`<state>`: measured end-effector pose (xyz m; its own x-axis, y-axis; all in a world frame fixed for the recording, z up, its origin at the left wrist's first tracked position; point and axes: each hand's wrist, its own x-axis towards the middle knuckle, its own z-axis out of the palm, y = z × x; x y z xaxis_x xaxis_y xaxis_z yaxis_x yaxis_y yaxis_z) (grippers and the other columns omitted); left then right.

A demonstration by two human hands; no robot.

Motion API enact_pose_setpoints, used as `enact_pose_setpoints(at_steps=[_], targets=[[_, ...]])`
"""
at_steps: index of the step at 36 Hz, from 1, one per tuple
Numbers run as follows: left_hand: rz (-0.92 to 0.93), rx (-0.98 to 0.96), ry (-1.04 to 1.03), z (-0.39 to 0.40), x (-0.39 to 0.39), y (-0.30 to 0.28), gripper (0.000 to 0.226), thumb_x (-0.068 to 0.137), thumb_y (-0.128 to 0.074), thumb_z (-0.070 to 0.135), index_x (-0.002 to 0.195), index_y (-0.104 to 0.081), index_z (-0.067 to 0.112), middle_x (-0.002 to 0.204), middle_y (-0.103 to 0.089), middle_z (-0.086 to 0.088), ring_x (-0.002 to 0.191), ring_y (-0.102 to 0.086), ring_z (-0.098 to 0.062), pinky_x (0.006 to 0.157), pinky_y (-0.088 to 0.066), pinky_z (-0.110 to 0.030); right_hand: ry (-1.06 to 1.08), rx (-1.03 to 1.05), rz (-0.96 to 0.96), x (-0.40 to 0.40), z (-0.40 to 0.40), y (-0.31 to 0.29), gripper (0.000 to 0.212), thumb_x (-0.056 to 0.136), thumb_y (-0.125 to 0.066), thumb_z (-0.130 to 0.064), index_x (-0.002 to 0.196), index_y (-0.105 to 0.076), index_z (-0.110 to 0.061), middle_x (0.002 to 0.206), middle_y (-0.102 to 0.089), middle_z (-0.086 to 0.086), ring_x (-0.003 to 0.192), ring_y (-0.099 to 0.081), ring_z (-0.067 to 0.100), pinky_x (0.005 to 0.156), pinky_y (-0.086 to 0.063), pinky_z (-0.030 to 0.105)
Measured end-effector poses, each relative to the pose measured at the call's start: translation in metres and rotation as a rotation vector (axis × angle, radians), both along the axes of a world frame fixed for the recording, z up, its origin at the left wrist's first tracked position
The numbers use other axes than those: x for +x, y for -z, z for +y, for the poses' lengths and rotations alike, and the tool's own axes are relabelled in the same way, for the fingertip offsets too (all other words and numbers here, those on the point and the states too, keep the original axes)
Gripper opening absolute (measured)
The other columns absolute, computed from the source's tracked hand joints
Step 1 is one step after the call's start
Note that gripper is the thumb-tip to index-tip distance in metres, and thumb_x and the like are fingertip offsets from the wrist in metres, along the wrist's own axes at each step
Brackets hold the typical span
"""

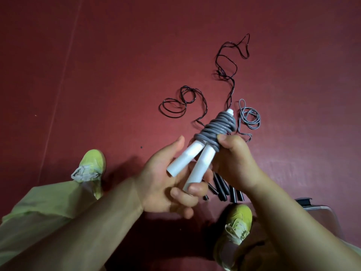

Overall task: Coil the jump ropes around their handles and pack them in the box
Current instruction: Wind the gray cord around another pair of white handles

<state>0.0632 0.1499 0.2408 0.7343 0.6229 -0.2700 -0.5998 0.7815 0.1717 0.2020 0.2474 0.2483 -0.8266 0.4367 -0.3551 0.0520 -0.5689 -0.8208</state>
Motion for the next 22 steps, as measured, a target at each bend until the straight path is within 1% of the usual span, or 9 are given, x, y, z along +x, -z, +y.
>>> enact_pose_setpoints(at_steps=[3,6,9,11,13,15,18,19,22], targets=[[0.141,-0.089,-0.007,0.003,-0.007,-0.006,0.072,0.078,-0.027,0.076,0.082,-0.064,0.015,0.059,-0.050,0.004,0.036,-0.036,-0.003,0.056,-0.046,-0.026,-0.057,0.040,-0.085,0.002,0.002,0.002,0.057,0.068,-0.058,-0.057,0.091,-0.054,-0.004,0.058,-0.041,0.010,0.052,-0.040,0.016,0.051,-0.037,0.023],[0.283,-0.185,-0.050,0.006,-0.008,-0.013,0.073,0.078,-0.022,0.075,0.071,-0.063,0.014,0.054,-0.045,0.002,0.032,-0.028,-0.005,0.052,-0.042,-0.024,-0.110,0.161,-0.207,0.001,0.004,0.003,0.076,0.079,-0.047,-0.069,0.089,-0.052,0.006,0.062,-0.042,0.014,0.054,-0.038,0.018,0.055,-0.033,0.028],[0.429,-0.209,-0.058,0.009,-0.008,-0.013,0.074,0.080,-0.019,0.074,0.066,-0.062,0.015,0.054,-0.045,0.001,0.032,-0.024,-0.006,0.053,-0.034,-0.026,-0.110,0.230,-0.318,0.001,0.004,-0.001,0.067,0.083,-0.040,-0.069,0.079,-0.057,-0.005,0.063,-0.043,0.016,0.053,-0.036,0.021,0.052,-0.030,0.033],[0.571,-0.188,-0.043,0.010,-0.009,-0.012,0.071,0.077,-0.023,0.074,0.067,-0.060,0.015,0.055,-0.045,-0.001,0.032,-0.021,-0.007,0.054,-0.029,-0.028,-0.134,0.295,-0.396,0.004,0.005,-0.003,0.061,0.094,-0.036,-0.062,0.070,-0.056,-0.010,0.056,-0.042,0.012,0.048,-0.034,0.019,0.048,-0.030,0.027],[0.728,-0.160,-0.016,0.010,-0.009,-0.013,0.070,0.076,-0.024,0.074,0.069,-0.058,0.013,0.054,-0.047,-0.003,0.031,-0.020,-0.007,0.053,-0.028,-0.028,-0.176,0.347,-0.449,0.006,0.004,-0.005,0.061,0.099,-0.028,-0.053,0.065,-0.052,-0.010,0.048,-0.038,0.008,0.043,-0.030,0.018,0.043,-0.026,0.023],[0.885,-0.124,0.002,0.011,-0.009,-0.015,0.072,0.083,-0.021,0.072,0.070,-0.058,0.011,0.054,-0.050,-0.004,0.031,-0.020,-0.007,0.050,-0.029,-0.026,-0.192,0.359,-0.483,0.006,0.004,-0.007,0.061,0.099,-0.027,-0.049,0.062,-0.051,-0.007,0.044,-0.036,0.006,0.038,-0.028,0.015,0.040,-0.024,0.021],[1.095,-0.078,-0.008,0.012,-0.009,-0.018,0.072,0.090,-0.018,0.067,0.074,-0.059,0.010,0.053,-0.054,-0.004,0.032,-0.022,-0.008,0.046,-0.031,-0.022,-0.200,0.387,-0.520,0.005,0.003,-0.006,0.070,0.094,-0.029,-0.056,0.069,-0.055,0.005,0.048,-0.042,0.010,0.033,-0.031,0.011,0.038,-0.026,0.018],[1.173,-0.053,-0.014,0.013,-0.009,-0.018,0.070,0.091,-0.019,0.066,0.075,-0.060,0.011,0.054,-0.055,-0.004,0.032,-0.025,-0.009,0.046,-0.031,-0.023,-0.196,0.397,-0.540,0.004,0.003,-0.004,0.070,0.094,-0.030,-0.056,0.070,-0.056,0.005,0.049,-0.044,0.010,0.033,-0.033,0.011,0.039,-0.027,0.018],[1.346,0.028,-0.012,0.014,-0.009,-0.015,0.066,0.093,-0.020,0.062,0.078,-0.060,0.012,0.056,-0.056,-0.003,0.031,-0.032,-0.008,0.051,-0.033,-0.027,-0.173,0.492,-0.630,0.002,0.000,0.003,0.066,0.100,-0.029,-0.048,0.054,-0.052,-0.006,0.039,-0.043,0.002,0.032,-0.037,0.010,0.039,-0.031,0.016]])
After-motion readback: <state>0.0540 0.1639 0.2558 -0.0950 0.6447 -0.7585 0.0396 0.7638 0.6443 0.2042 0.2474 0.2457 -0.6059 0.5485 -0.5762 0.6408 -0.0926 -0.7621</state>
